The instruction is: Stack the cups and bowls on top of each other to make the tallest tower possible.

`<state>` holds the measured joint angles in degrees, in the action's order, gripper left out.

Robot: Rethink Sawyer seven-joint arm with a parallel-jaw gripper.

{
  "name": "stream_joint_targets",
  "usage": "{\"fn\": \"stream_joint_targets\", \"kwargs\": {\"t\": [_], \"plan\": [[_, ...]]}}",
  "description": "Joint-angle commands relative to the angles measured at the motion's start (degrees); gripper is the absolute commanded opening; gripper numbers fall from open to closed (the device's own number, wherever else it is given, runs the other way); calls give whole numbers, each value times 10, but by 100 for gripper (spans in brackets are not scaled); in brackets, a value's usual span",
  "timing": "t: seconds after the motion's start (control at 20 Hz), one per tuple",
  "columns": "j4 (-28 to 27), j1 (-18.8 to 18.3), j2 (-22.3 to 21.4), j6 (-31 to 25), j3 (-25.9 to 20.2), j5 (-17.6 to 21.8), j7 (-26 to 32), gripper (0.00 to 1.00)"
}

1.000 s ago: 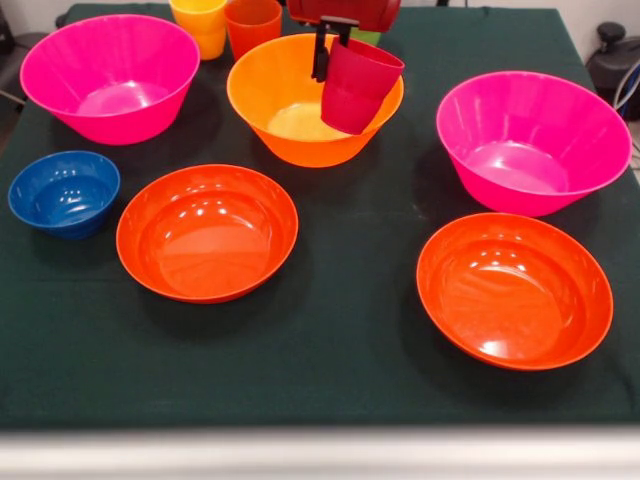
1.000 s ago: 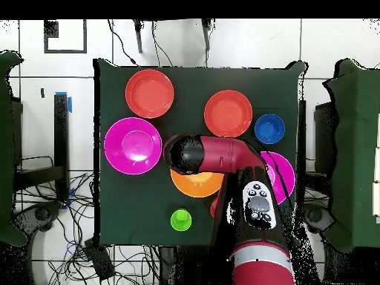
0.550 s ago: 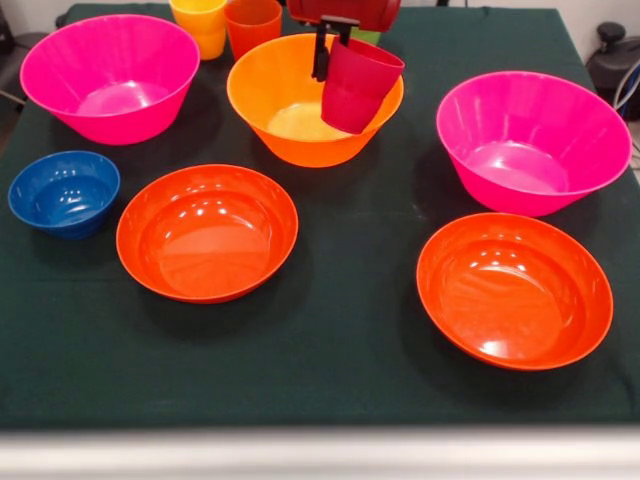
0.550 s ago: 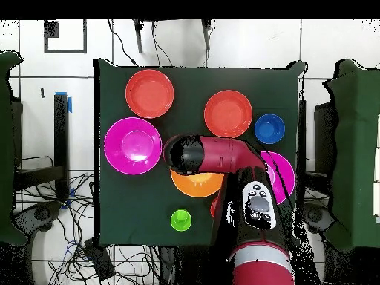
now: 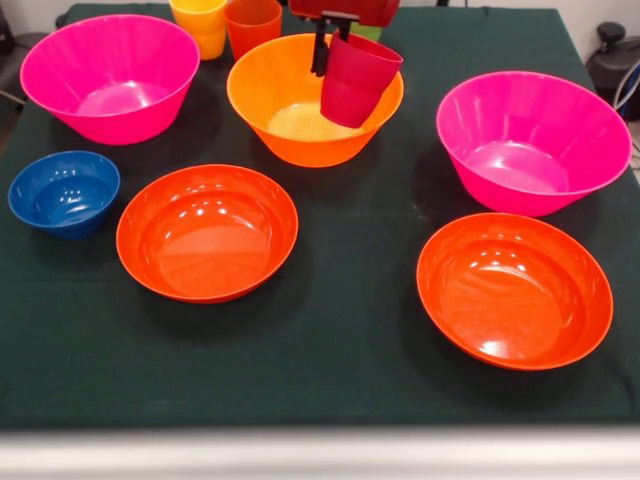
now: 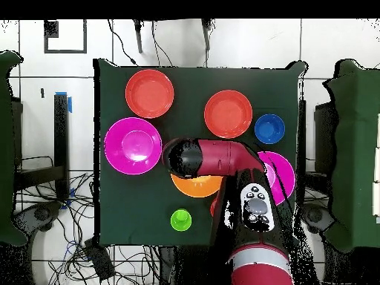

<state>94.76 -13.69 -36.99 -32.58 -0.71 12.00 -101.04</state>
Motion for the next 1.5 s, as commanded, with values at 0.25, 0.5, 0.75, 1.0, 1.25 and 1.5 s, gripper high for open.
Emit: {"fn": "stream_joint_targets", "kwargs": {"t": [0.25, 0.5, 0.75, 1.0, 1.25, 1.5], "plan": [[65, 1, 7, -5, -29, 66, 25, 0], [76, -2, 2, 1, -34, 73, 21, 0], [87, -7, -1, 12, -32, 89, 23, 0], [84, -8, -1, 19, -32, 100, 18, 0], [80, -16, 5, 22, -32, 112, 21, 0], [69, -17, 11, 31, -34, 123, 17, 0]]}}
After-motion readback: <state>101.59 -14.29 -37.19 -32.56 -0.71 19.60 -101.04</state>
